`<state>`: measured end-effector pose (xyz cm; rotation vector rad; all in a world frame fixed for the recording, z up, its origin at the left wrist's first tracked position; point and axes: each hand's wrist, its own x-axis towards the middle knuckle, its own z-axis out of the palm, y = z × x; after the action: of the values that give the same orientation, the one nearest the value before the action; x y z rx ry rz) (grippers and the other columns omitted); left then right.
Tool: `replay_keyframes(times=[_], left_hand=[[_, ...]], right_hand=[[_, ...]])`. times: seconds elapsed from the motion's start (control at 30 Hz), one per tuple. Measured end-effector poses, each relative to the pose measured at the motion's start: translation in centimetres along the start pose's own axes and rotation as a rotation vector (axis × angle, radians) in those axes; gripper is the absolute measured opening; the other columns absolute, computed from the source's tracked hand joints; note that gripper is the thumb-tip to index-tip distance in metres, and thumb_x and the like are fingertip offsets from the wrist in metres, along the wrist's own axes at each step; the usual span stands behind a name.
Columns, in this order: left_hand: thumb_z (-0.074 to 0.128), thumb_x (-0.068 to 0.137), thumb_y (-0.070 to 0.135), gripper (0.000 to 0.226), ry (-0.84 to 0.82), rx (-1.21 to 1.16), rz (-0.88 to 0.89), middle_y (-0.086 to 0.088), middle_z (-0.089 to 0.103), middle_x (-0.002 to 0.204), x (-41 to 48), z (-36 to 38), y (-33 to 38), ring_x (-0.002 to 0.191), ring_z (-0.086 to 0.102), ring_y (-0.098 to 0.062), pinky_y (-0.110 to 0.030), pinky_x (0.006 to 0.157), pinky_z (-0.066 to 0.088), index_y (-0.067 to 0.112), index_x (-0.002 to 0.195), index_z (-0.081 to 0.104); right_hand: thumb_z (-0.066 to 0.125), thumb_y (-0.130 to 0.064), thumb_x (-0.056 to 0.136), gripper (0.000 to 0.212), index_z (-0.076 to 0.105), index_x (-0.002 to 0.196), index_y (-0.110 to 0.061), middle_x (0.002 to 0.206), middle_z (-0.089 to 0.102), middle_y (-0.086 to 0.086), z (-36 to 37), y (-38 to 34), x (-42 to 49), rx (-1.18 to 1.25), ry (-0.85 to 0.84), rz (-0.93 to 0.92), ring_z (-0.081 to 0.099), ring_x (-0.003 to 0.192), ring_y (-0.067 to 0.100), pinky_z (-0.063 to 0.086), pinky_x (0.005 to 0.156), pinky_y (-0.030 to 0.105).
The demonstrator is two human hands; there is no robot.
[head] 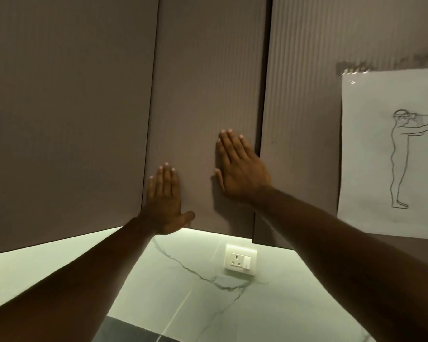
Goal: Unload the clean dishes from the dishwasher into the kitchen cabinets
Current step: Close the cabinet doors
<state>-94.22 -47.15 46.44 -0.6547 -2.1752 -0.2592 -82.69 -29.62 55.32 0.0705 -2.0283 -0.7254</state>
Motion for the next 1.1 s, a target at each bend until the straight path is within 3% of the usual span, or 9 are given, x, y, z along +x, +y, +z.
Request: replay_keyframes(times=[0.17,0.27,0.43,0.53,0.63,0.7,0.87,1.03,1.1], left_hand=[[0.029,0.085,0.067,0.098,0.005,-0.047,0.306,-0.006,-0.034,0.157,0.1,-2.4,6.3,0.144,-0.031,-0.026,-0.046,0.118,-0.014,0.019,0.152,-0.023],[0.018,0.089,0.064,0.086,-0.011,-0.004,0.428,-0.004,-0.029,0.158,0.1,-4.1,10.8,0.147,-0.026,-0.024,-0.045,0.12,-0.012,0.019,0.151,-0.021],[0.03,0.091,0.055,0.088,-0.22,-0.218,0.201,-0.003,-0.024,0.161,-1.0,-6.4,15.5,0.148,-0.023,-0.021,-0.043,0.121,-0.01,0.013,0.153,-0.018],[0.053,0.096,0.027,0.088,-0.368,-0.848,-0.069,0.003,-0.008,0.165,-1.4,-8.1,17.8,0.151,0.003,-0.024,-0.046,0.12,0.017,0.024,0.155,-0.012],[0.05,0.095,0.009,0.085,-0.362,-1.251,-0.327,0.001,0.015,0.16,-2.0,-9.6,20.3,0.125,0.038,-0.02,-0.022,0.076,0.047,0.029,0.156,-0.006],[0.048,0.095,0.006,0.082,-0.316,-1.331,-0.413,-0.001,0.022,0.159,-2.1,-9.8,21.4,0.115,0.04,-0.017,-0.017,0.062,0.041,0.03,0.156,0.001],[0.048,0.094,0.002,0.07,-0.235,-1.365,-0.502,-0.008,0.041,0.148,-2.1,-10.3,21.7,0.121,0.049,-0.028,-0.022,0.062,0.045,0.026,0.154,0.019],[0.047,0.091,0.0,0.064,-0.275,-1.23,-0.416,-0.004,0.05,0.143,-2.7,-11.2,21.0,0.126,0.05,-0.026,-0.035,0.099,0.048,0.02,0.15,0.032],[0.044,0.093,0.0,0.051,-0.277,-1.247,-0.409,0.001,0.056,0.131,-3.5,-12.8,20.6,0.117,0.053,-0.018,-0.025,0.091,0.047,0.015,0.141,0.046]], right_hand=[[0.021,-0.031,0.099,0.067,-0.008,0.152,-0.002,0.16,-0.014,0.019,-3.8,5.5,0.0,-0.169,-0.007,0.094,-0.017,0.148,0.03,-0.014,0.119,0.043],[0.017,-0.048,0.1,0.073,-0.009,0.152,-0.003,0.16,-0.014,0.019,-5.4,8.0,-0.9,-0.173,0.002,0.145,-0.016,0.148,0.03,-0.009,0.12,0.044],[0.011,-0.043,0.099,0.07,-0.006,0.152,-0.001,0.16,-0.012,0.02,-6.8,10.7,-3.8,-0.119,-0.028,0.205,-0.014,0.148,0.032,-0.006,0.121,0.044],[0.01,-0.041,0.098,0.069,-0.006,0.152,-0.001,0.16,-0.013,0.02,-7.2,11.9,-5.7,-0.086,-0.076,0.218,-0.015,0.148,0.032,-0.006,0.121,0.043],[0.014,-0.041,0.1,0.069,-0.008,0.152,-0.001,0.16,-0.015,0.02,-7.9,12.6,-7.0,-0.057,-0.106,0.216,-0.017,0.148,0.031,-0.006,0.121,0.043],[0.018,-0.04,0.101,0.069,-0.008,0.152,-0.002,0.16,-0.016,0.02,-8.4,13.0,-7.9,-0.027,-0.108,0.21,-0.017,0.148,0.031,-0.006,0.121,0.043],[0.014,-0.039,0.097,0.069,-0.004,0.152,-0.001,0.16,-0.011,0.02,-8.8,12.8,-9.7,0.025,-0.082,0.185,-0.014,0.148,0.032,-0.007,0.121,0.042],[0.023,-0.038,0.101,0.069,-0.005,0.153,-0.002,0.161,-0.012,0.019,-9.5,13.0,-11.1,0.055,-0.141,0.185,-0.015,0.148,0.03,-0.007,0.121,0.042],[0.025,-0.038,0.101,0.07,-0.003,0.153,-0.002,0.161,-0.01,0.019,-9.7,12.7,-11.1,0.069,-0.173,0.192,-0.013,0.149,0.03,-0.007,0.121,0.042]])
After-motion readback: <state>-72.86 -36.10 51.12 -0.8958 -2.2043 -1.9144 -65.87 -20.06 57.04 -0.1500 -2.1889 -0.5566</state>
